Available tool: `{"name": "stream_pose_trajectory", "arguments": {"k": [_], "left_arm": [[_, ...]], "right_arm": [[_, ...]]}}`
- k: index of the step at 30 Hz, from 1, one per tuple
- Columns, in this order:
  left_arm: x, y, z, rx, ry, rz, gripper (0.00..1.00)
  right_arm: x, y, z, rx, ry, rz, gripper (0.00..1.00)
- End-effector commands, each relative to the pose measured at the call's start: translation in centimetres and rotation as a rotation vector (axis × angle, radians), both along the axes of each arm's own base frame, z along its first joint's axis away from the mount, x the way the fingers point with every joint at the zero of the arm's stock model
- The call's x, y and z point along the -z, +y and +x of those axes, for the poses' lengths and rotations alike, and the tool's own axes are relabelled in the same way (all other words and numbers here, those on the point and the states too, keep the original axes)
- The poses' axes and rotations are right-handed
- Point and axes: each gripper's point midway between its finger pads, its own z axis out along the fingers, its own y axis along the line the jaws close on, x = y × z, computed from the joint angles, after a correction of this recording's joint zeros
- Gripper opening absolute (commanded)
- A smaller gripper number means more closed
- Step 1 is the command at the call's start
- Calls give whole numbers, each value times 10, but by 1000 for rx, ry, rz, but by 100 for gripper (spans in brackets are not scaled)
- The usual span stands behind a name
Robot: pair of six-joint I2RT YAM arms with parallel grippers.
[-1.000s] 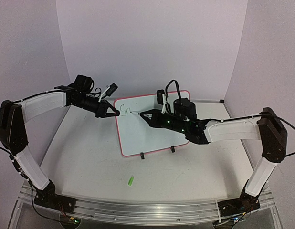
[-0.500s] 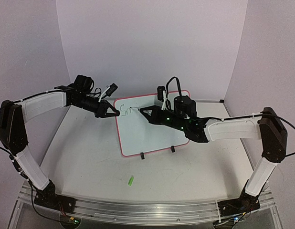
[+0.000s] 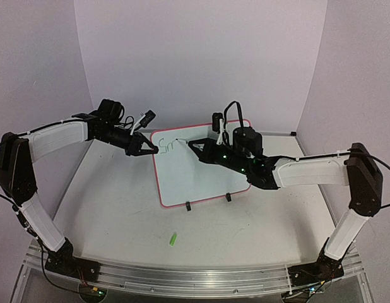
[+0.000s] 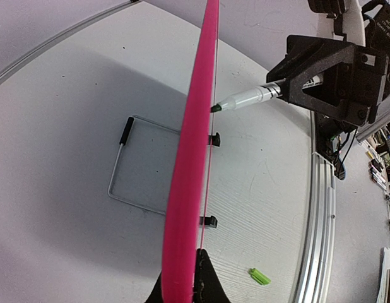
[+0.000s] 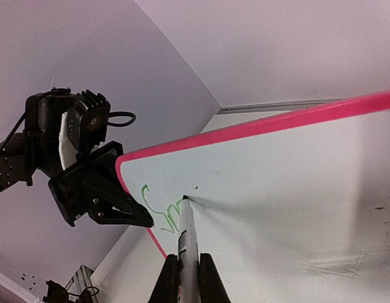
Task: Write a sentence on the whiteboard
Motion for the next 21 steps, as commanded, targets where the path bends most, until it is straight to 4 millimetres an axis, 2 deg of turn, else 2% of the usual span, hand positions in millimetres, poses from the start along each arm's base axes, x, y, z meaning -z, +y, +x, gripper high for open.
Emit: {"name": "stream_pose_trajectory", "arguments": {"k": [1,17,21], "left_arm": [[-4,13,10,-51,-105,71,0],[-4,14,10,-51,-105,71,0],[-3,13,10,-50,-104,72,0]], "right_arm": [[-6,-17,11,83,-16,11,0],[33,-17,4,58,68,-36,0],[37,-18,3,57,76,-41,0]]}}
